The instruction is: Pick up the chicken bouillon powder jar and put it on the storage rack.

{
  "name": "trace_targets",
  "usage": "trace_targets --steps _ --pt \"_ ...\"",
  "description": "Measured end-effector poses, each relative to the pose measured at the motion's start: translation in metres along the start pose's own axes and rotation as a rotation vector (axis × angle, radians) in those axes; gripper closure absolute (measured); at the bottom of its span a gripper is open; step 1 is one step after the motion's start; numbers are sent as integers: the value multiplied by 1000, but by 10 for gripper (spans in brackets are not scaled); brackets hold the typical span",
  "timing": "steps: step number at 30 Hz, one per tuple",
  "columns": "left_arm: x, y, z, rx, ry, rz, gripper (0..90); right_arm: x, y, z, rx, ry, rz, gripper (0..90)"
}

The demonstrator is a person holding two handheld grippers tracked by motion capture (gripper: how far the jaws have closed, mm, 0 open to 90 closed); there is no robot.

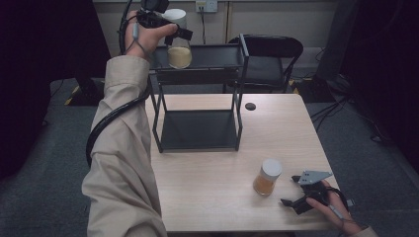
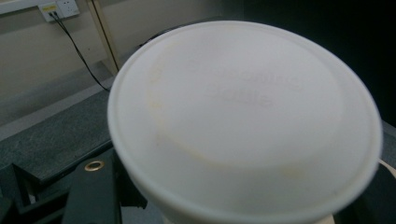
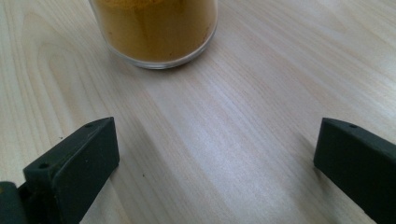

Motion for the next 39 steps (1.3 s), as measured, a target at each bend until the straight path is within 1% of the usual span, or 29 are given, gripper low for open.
trace_targets --steps 1,3,5,6,7,8,10,12,14,15,17,19,21,32,33,34,35,36,38,39 --pt "-2 7 2 -8 0 7 348 0 0 0 0 0 0 0" --pt "-5 13 4 -12 -5 15 347 0 0 0 0 0 0 0" --pt "-6 16 5 -11 -5 20 348 0 0 0 0 0 -1 0" --pt "-8 22 6 -11 -6 27 348 0 0 0 0 0 -1 0" --pt "-8 22 6 -11 -6 27 347 0 0 0 0 0 -1 0" --pt "-11 28 6 -9 -11 29 347 0 0 0 1 0 -1 0" --pt "-13 31 5 -7 -15 32 347 0 0 0 1 0 -1 0" --pt "-16 38 4 -8 -15 40 347 0 0 0 1 0 -1 0" --pt "-17 39 4 -12 -21 41 347 0 0 0 0 0 -1 0" --pt "-19 43 3 -9 -28 48 347 0 0 0 1 0 -1 0" --pt "-19 43 3 -3 -26 51 347 0 0 0 1 0 -1 0" --pt "-19 45 4 -11 -19 58 347 0 0 0 1 0 -1 0" --pt "-18 45 3 -7 -17 65 346 0 0 0 1 0 -1 0" --pt "-15 45 -4 24 -14 77 342 0 0 0 1 0 -1 0" --pt "-14 44 -5 35 -19 81 306 0 0 0 1 0 0 0" --pt "-14 44 -5 35 -19 81 267 0 0 0 1 0 0 0" --pt "-13 43 -5 35 -19 86 267 0 0 0 1 0 0 0" --pt "-10 43 -4 35 -23 97 228 0 0 0 1 0 0 0" --pt "-9 40 -5 39 -49 97 140 0 0 0 1 0 -1 0" --pt "-8 39 -6 35 -52 95 114 0 0 0 1 0 -1 0"
Point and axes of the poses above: each handheld gripper's, and its own axes: y roughly forward along the jaws, z roughly out of its top, x roughly to its right, the point moved 5 cm from there along y, roughly forward along the jaws, and after that the axes turned 11 degrees about y, right-handed, at the moved point
